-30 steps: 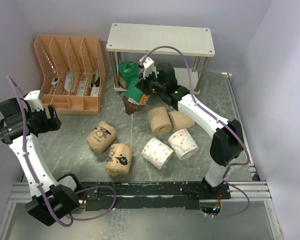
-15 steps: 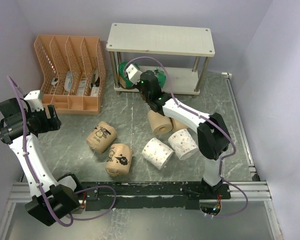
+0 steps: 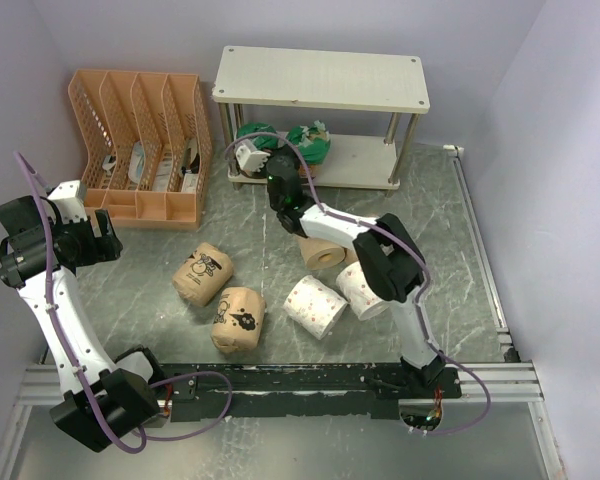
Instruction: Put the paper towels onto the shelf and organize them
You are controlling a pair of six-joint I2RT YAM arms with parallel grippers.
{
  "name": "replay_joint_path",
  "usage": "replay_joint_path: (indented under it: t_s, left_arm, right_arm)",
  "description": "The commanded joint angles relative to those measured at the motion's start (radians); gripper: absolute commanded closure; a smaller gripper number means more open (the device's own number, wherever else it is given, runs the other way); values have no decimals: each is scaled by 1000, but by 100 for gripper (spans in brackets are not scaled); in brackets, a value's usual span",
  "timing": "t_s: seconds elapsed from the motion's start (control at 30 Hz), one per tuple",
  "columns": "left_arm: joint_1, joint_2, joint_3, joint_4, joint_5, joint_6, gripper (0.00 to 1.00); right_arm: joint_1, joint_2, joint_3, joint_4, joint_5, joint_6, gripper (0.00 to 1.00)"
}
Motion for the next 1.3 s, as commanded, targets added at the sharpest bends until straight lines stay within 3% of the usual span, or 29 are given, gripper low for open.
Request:
replay_joint_path:
  t_s: [0.0,0.2,0.57,0.73,0.8,0.83,0.87,0.9,0.93,0.97,1.0,1.27]
  left_arm:
    - [14,-14,6,15,5,-7,12]
    - [18,-13,6,13,6,-7,12]
    - [20,-12,4,14,5,-9,12]
    - [19,-10,2,18,3,-12,12]
    - [21,-8,2,16,7,-9,12]
    - [22,-7,2,16,8,-9,12]
    - [23,-7,1,16,8,-8,12]
    - [25,-6,2,16,8,-8,12]
    - [26,-7,3,16,7,-8,12]
    - [27,-8,3,16,8,-9,12]
    - [28,-9,3,16,8,-8,12]
    - [35,-17,4,13,13,-5,12]
  right_arm:
    - [3,67,76,194,42,-176,100]
    - [2,191,153,300,40,-309,100]
    - [-8,275,252,241,-3,-255,100]
    - [-27,305,233,363,-21,-254,98]
    - [-31,293,217,363,-32,-215,86]
    - [-33,284,209,367,-34,-192,74]
    - [-33,276,201,376,-32,-168,47]
    - [-34,265,193,378,-33,-136,32]
    - [-33,253,186,369,-37,-112,29]
    - [-33,231,179,346,-42,-83,8]
    - [-33,209,168,333,-45,-49,1]
    - [18,-59,-83,399,20,116,0]
